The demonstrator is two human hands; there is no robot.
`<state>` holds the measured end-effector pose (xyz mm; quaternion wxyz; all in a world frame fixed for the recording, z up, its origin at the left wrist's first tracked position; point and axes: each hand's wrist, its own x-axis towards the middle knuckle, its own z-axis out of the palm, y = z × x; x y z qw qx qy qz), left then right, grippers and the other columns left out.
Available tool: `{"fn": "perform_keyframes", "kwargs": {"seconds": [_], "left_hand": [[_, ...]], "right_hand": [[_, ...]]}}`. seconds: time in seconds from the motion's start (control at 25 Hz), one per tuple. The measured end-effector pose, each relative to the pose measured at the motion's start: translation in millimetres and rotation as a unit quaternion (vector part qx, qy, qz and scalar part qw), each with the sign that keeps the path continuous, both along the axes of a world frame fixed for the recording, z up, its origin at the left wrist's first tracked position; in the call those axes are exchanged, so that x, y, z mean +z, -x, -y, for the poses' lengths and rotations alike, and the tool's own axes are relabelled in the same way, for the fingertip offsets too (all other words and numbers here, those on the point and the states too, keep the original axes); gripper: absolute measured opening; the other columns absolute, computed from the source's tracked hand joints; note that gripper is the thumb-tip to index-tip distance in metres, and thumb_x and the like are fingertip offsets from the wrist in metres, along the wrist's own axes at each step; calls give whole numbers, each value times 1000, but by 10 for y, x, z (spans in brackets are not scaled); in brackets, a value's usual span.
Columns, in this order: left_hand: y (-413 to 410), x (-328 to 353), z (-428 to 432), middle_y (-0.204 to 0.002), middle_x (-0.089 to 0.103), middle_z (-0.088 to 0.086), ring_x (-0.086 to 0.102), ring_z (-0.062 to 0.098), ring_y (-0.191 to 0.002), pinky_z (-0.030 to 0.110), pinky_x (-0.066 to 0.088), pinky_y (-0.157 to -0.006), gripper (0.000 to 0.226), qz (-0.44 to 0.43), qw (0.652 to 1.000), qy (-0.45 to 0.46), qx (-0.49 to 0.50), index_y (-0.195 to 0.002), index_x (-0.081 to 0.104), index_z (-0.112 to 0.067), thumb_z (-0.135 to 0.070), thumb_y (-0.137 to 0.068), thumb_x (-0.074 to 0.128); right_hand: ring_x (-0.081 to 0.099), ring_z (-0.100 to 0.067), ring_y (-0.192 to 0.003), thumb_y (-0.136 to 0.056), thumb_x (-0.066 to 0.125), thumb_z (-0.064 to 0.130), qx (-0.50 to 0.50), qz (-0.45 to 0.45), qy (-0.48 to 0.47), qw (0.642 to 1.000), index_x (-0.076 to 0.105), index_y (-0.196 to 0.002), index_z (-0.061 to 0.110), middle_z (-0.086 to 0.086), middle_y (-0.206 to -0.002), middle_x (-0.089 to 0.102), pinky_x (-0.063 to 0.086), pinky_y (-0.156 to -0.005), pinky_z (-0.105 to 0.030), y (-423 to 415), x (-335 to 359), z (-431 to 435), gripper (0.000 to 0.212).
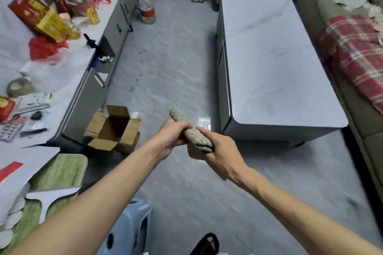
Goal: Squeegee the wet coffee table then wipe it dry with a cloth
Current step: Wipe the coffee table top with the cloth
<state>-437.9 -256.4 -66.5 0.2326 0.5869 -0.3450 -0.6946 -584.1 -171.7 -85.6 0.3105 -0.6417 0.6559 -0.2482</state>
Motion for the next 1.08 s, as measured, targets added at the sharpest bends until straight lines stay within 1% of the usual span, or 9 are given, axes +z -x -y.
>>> {"fn": "perform_keyframes", "kwargs": {"seconds": [0.16, 0.28, 0.4, 0.56, 0.72, 0.8, 0.88, 1.0, 1.08], "left_hand": [[978, 89, 325, -75, 67, 9, 68, 13, -63, 24, 56, -50, 9, -5, 999, 1, -52, -79, 63, -6, 0, -83, 57], [1602, -106, 649, -74, 67, 8, 66, 13, -64, 30, 62, -65, 8, -2, 997, -21, -80, -82, 63, -5, -1, -84, 57], [2189, -393, 985, -51, 59, -3, 59, 4, -43, 40, 59, -83, 10, 8, 990, -57, -130, -94, 61, -3, -8, -87, 56], [3046, -939, 1666, -83, 62, 12, 65, 20, -64, 31, 59, -66, 7, 12, 985, -50, -163, -93, 58, -12, -12, -92, 51], [3518, -1494, 2112, -99, 63, 10, 60, 24, -85, 34, 50, -76, 11, 101, 977, -21, -187, -100, 60, -14, -14, -91, 53], [3715, -1787, 2334, -108, 63, 4, 58, 20, -89, 28, 47, -71, 20, 143, 969, 14, -202, -109, 60, -17, -21, -91, 55], [3890, -2099, 2530, -113, 60, -1, 56, 16, -93, 28, 44, -69, 24, 183, 963, 38, -193, -113, 58, -21, -29, -90, 56], [4050, -2722, 2667, -115, 54, -2, 51, 19, -103, 33, 38, -79, 29, 243, 955, 33, -166, -113, 50, -25, -38, -88, 55], [4127, -3111, 2688, -113, 53, -1, 51, 19, -98, 34, 38, -75, 30, 265, 954, 17, -138, -112, 46, -25, -41, -88, 54]], "right_hand": [[67, -16, -96, -78, 70, 26, -52, 23, -6, 998, 54, -124, 36, 6, -107, 72, 53, -79, -33, 872, 51, 233, 50], [66, -11, -84, -75, 70, 33, -95, 46, -78, 991, 56, -112, 35, 7, -96, 72, 54, -73, -33, 1447, -92, 487, 39], [64, -9, -76, -81, 62, 26, -143, 81, -140, 976, 56, -100, 34, 7, -85, 69, 53, -66, -31, 1990, -343, 739, 21], [65, -7, -81, -80, 50, 11, -287, 165, -175, 927, 65, -97, 31, 10, -86, 71, 50, -68, -23, 2998, -895, 1229, 30], [65, -13, -71, -78, 48, 11, -412, 98, -174, 889, 64, -81, 33, 12, -72, 69, 50, -58, -17, 4088, -1315, 1425, 27], [65, -28, -82, -77, 49, 10, -432, 9, -144, 890, 61, -93, 31, 2, -87, 71, 53, -67, -31, 4643, -1521, 1569, 29], [60, -33, -102, -75, 52, 5, -425, -76, -113, 895, 51, -122, 25, -3, -117, 65, 48, -78, -31, 5140, -1811, 1759, 51], [55, -29, -113, -81, 54, 7, -379, -16, -131, 916, 33, -141, 26, 2, -123, 59, 45, -85, -33, 5584, -2503, 1961, 66], [49, -23, -119, -89, 59, 14, -344, 34, -156, 925, 25, -150, 22, -4, -125, 56, 41, -97, -31, 5725, -2978, 2040, 70]]}}
